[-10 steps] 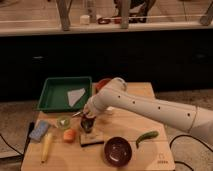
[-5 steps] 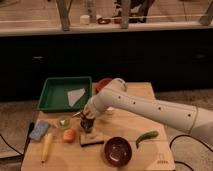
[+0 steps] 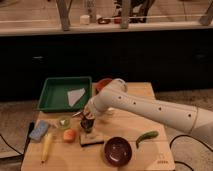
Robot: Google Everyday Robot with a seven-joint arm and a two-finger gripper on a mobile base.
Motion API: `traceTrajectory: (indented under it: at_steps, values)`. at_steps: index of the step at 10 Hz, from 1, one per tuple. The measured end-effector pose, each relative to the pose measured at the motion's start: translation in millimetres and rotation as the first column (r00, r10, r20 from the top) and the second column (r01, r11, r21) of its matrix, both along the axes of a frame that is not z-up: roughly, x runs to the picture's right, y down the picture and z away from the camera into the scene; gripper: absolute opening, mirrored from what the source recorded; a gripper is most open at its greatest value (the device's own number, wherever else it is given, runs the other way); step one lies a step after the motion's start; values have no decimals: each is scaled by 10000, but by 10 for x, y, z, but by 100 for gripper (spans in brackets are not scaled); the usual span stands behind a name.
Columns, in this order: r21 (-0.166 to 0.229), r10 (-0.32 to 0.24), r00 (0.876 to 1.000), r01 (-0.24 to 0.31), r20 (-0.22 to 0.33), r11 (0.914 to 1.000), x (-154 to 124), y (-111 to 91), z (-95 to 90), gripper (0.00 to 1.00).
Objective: Place grapes in metal cup
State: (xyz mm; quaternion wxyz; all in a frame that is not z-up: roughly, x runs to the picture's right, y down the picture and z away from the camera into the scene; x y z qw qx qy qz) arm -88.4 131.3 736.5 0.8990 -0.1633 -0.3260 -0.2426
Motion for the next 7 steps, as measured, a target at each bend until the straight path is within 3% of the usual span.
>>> traceTrajectory:
  at_steps: [7]
  values:
    - [-184, -448, 9987, 443, -251, 9988, -1, -77, -221, 0]
